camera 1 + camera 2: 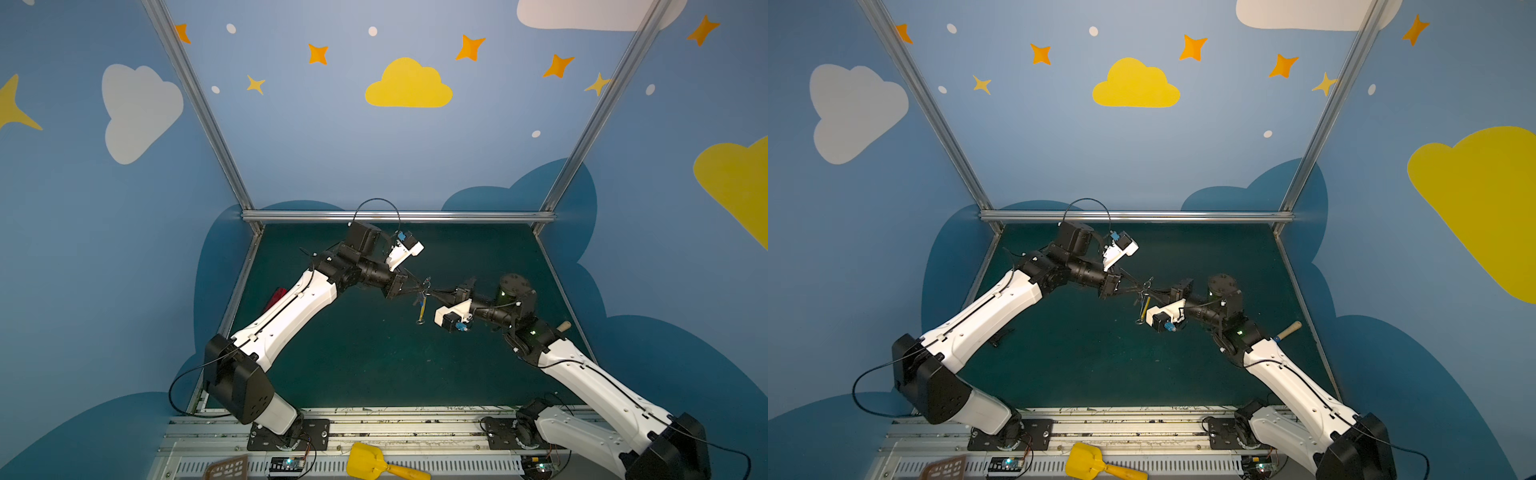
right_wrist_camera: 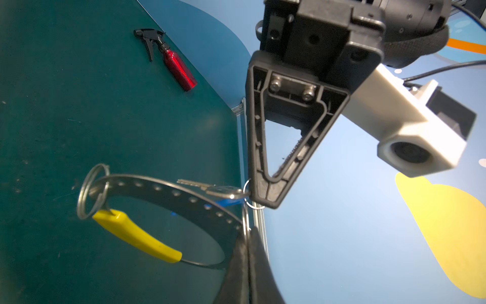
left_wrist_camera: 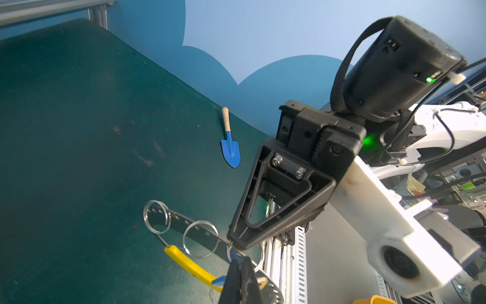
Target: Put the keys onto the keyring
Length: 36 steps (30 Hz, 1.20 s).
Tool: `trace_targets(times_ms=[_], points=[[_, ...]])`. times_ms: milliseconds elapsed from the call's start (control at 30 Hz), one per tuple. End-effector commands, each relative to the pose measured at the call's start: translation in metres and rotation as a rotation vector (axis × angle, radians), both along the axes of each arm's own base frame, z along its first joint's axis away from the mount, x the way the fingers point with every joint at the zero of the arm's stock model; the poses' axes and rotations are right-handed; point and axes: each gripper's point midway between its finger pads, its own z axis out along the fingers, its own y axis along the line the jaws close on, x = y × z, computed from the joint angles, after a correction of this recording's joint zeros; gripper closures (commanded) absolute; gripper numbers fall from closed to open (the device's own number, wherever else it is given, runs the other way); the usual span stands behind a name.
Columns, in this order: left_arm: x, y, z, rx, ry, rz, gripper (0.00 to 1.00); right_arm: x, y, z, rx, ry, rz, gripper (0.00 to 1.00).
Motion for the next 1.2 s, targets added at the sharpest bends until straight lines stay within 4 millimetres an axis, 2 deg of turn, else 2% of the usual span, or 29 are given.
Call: trace_targets(times_ms=[0, 633, 1167], points=[[0.0006, -0.0017, 0.0104, -0.012, -0.017, 0.001, 0.96, -0.0019, 0.0008, 0.0106, 0.026, -0.023, 0.006, 1.0], [0.0025, -0.001, 0.0022, 0.02, -0.012, 0.013, 0.96, -0.0017, -0.0017, 0.0104, 0.02, -0.033, -0.007, 1.0], [-0.0029, -0.0057, 0.0071, 0.01, -0.021, -0.015, 0.96, -0.0005, 0.0007, 0.0055, 0.001, -0.018, 0.003, 1.0]])
